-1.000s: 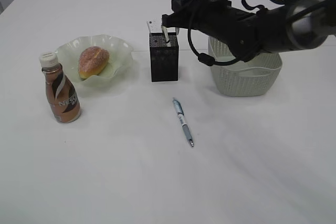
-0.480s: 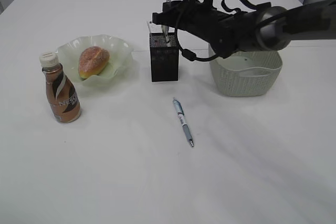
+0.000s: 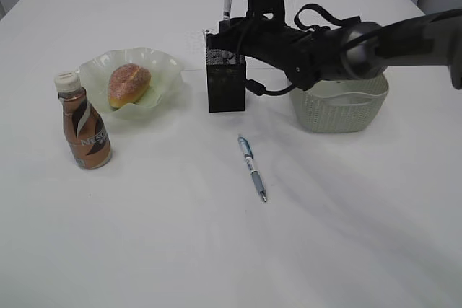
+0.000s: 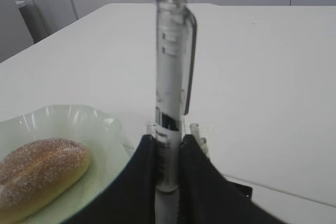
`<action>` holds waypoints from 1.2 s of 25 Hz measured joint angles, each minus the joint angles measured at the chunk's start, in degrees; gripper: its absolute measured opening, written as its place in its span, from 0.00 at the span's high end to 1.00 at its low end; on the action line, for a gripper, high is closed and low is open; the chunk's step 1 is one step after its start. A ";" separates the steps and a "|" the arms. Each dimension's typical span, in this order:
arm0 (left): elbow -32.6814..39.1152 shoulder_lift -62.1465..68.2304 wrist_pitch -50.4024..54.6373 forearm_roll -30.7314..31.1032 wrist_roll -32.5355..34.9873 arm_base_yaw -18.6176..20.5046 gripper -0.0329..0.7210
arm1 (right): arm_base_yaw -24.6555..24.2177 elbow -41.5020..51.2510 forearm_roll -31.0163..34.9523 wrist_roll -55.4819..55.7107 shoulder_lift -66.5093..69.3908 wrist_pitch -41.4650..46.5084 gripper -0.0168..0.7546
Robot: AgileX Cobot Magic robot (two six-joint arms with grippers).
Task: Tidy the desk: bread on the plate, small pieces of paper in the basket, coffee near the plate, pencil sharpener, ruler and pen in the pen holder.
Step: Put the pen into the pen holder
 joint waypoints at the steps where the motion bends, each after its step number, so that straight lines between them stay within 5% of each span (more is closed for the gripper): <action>1: 0.00 0.00 0.00 0.00 0.00 0.00 0.55 | 0.00 0.00 -0.40 0.24 0.22 0.00 0.87; 8: 0.00 0.00 -0.04 -0.08 0.00 0.00 0.55 | 0.00 -0.10 -1.42 0.91 0.73 -0.19 0.83; 16: 0.00 0.00 -0.13 -0.08 0.00 0.00 0.55 | 0.00 -0.10 -1.64 1.14 0.73 -0.47 0.54; 21: 0.00 0.00 -0.13 -0.08 0.00 0.00 0.55 | 0.00 -0.10 -1.85 2.94 0.73 0.13 0.51; 30: 0.00 0.00 -0.13 -0.08 0.00 0.00 0.55 | 0.24 -0.10 -1.88 8.37 -7.38 19.64 0.51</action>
